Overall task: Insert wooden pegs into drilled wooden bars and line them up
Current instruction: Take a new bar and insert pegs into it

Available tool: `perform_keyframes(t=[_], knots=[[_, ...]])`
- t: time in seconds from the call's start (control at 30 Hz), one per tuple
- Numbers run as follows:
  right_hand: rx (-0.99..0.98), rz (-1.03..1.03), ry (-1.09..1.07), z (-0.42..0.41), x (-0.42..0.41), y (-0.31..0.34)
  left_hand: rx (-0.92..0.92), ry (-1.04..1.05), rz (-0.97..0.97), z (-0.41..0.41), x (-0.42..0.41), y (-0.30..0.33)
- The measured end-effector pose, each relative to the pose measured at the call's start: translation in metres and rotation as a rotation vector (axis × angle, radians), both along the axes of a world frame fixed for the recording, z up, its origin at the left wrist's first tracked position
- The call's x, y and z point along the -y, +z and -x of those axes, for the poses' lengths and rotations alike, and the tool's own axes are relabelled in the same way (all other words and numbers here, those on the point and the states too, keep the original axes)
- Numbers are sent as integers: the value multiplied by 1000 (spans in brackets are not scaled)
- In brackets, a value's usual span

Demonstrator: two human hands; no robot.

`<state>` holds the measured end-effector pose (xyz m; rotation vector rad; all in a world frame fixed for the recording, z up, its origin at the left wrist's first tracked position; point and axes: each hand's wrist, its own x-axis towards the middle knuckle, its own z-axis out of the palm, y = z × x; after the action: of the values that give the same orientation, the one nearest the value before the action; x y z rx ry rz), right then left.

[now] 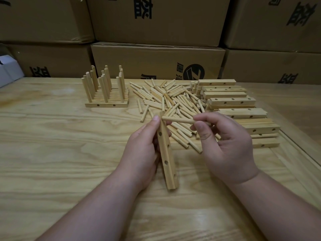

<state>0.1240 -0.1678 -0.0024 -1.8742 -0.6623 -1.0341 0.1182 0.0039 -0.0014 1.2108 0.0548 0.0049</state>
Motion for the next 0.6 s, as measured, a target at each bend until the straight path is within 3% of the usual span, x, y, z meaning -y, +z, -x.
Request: perform_keyframes(t=[0.6], knots=[[-108, -51, -18, 4, 1, 8, 63, -74, -97, 3, -2, -1]])
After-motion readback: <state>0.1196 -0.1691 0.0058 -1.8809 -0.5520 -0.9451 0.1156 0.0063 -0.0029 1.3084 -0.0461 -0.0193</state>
